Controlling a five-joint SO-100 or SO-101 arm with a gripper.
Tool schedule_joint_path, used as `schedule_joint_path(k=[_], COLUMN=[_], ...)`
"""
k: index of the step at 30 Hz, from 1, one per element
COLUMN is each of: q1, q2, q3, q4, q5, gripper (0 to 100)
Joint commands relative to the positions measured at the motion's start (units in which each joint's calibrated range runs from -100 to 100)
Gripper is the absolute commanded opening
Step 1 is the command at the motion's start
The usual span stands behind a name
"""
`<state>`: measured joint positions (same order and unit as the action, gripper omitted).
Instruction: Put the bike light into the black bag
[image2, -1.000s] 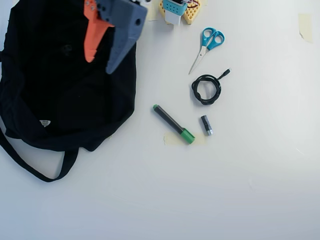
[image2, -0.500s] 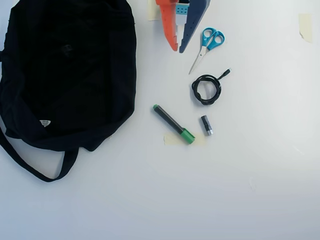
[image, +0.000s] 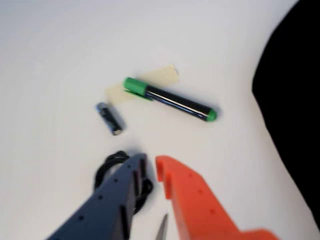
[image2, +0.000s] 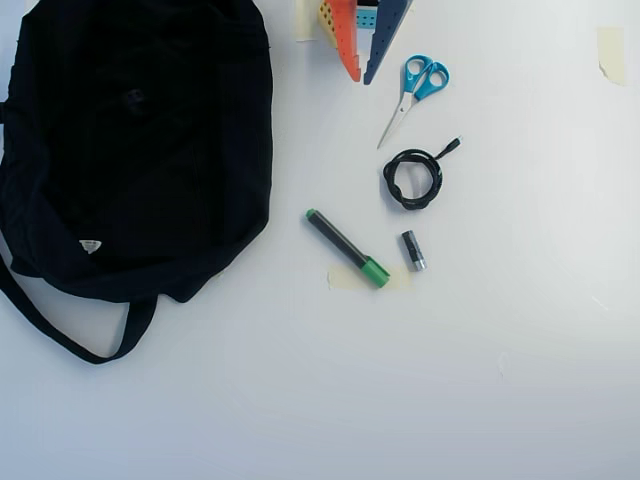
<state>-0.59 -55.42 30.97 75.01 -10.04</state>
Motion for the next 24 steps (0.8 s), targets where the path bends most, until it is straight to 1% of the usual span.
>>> schedule_joint_path(k=[1, 6, 9, 13, 20, 24], q1=[-0.4, -0.4, -1.2, -2.6, -2.7, -2.2], q2=[-13.3, -32.2, -44.1, -43.8, -43.8, -43.8], q3=[18.8, 41.1, 52.2, 57.6, 68.3, 68.4], q4=[-8.1, -12.7, -12.0, -11.9, -11.6, -5.7], q5=[0.3, 0.4, 1.9, 6.0, 6.2, 5.8], gripper=[2, 2, 2, 2, 2, 2])
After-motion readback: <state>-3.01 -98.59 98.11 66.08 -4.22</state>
